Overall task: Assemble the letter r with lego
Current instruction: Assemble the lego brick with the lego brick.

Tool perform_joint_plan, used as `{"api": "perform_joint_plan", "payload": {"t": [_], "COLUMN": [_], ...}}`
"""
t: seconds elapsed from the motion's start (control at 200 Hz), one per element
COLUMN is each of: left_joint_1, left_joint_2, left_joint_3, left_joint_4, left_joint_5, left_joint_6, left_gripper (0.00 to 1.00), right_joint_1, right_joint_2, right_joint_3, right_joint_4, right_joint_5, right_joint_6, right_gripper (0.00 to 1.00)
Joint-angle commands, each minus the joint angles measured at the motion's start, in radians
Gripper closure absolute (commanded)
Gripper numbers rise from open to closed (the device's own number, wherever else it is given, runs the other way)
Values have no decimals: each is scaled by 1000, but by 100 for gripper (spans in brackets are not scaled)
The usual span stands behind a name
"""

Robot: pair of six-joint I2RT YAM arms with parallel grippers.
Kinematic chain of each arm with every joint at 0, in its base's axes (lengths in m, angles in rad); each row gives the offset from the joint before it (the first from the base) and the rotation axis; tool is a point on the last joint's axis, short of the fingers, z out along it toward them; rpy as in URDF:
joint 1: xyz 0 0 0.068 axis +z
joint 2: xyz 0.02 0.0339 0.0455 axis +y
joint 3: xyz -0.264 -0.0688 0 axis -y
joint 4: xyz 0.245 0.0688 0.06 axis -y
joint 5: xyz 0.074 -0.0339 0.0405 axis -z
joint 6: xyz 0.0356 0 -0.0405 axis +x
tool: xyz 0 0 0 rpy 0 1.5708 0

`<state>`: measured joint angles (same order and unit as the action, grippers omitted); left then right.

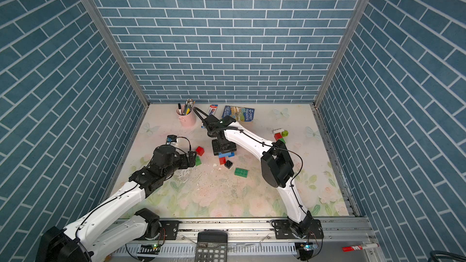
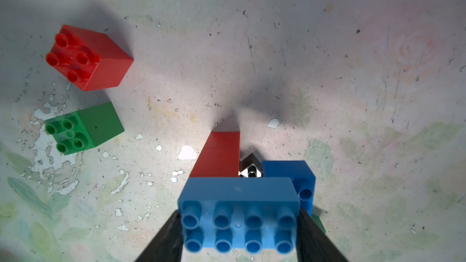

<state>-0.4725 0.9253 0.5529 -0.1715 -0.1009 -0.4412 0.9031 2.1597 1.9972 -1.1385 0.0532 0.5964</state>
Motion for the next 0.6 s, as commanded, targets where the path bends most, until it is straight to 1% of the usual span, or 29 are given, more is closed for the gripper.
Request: {"api": "perform_joint_plan", "payload": {"t": [0.0, 0.09, 0.15, 0.375, 0.445, 0.505, 0.595], "left_joint_1": [-3, -2, -2, -2, -3, -2, -2], "left_joint_2": [-9, -3, 0, 2, -4, -5, -5], "left_joint_3": [18, 19, 18, 19, 13, 12, 11], "left_joint_4": [-28, -24, -20, -20, -18, -19, -17], "left_joint_5": [-21, -20, -19, -17, -18, -19, -19], "left_joint_6": [12, 12, 12, 13, 13, 14, 15], "left_gripper": [2, 1, 1, 1, 1, 1, 1], "right_joint_1": [1, 3, 2, 4, 5, 4, 5], "right_joint_2": [-32, -39, -45, -52, -45, -35, -23], "right_joint_3": [-5, -7, -12, -7, 6, 20, 40], "right_joint_4": [9, 10, 12, 19, 13, 5, -5], "right_joint_5": [21, 25, 26, 33, 29, 28, 24], "right_joint_6": [-21, -23, -23, -22, -24, -25, -27], "right_gripper": [73, 67, 65, 48, 47, 43, 41]}}
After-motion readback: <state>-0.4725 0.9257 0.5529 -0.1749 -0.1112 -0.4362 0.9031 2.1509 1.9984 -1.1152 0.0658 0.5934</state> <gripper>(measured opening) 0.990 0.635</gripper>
